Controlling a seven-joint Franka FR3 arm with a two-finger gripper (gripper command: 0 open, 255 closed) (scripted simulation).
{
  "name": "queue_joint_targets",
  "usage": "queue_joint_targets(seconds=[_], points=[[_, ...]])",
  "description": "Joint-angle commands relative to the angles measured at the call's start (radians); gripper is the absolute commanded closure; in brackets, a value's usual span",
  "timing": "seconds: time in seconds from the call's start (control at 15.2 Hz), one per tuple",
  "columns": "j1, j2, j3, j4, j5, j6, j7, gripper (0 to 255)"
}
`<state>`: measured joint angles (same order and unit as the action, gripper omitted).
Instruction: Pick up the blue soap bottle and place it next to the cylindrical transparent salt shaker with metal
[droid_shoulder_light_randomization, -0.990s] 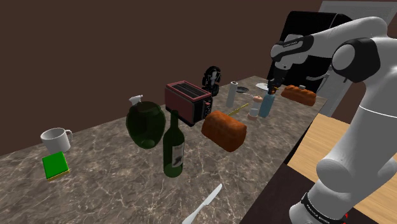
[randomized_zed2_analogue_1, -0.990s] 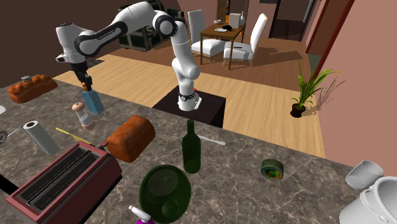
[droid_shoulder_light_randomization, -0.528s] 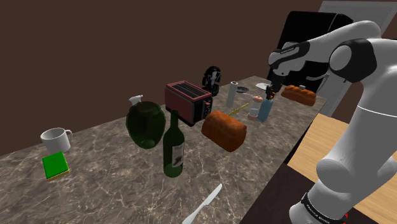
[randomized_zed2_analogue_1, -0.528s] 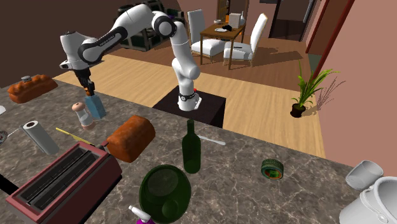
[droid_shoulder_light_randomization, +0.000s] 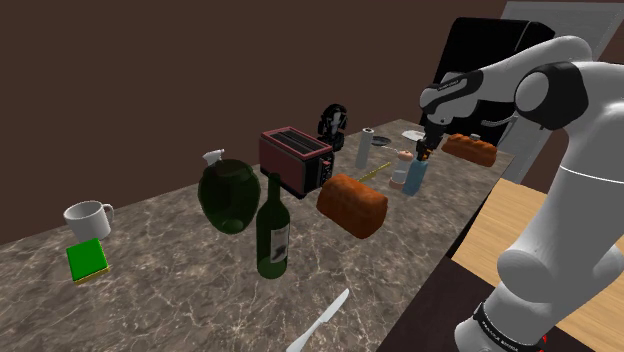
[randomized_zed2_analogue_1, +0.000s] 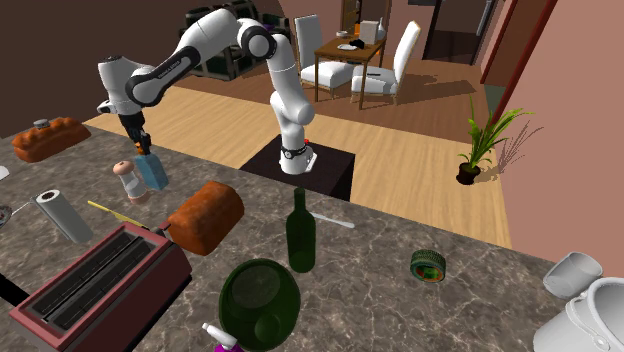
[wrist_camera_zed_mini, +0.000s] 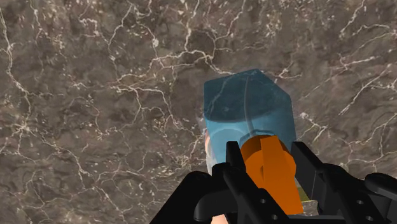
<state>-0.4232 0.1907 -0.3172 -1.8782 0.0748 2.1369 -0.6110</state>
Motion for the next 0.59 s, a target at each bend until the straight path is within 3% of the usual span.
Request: queue_joint_targets(seconds=[0.0,0.07,0.13,0.53], points=[[0.0,0.0,0.0,0.0,0.0,0.001,0.0,255],[0.0,0.0,0.0,0.0,0.0,0.001,0.0,255],[0.0,0.0,0.0,0.0,0.0,0.001,0.0,0],[0.001,-0.014,-0.001,0.016,-0.006,-0.029,0.004,0]])
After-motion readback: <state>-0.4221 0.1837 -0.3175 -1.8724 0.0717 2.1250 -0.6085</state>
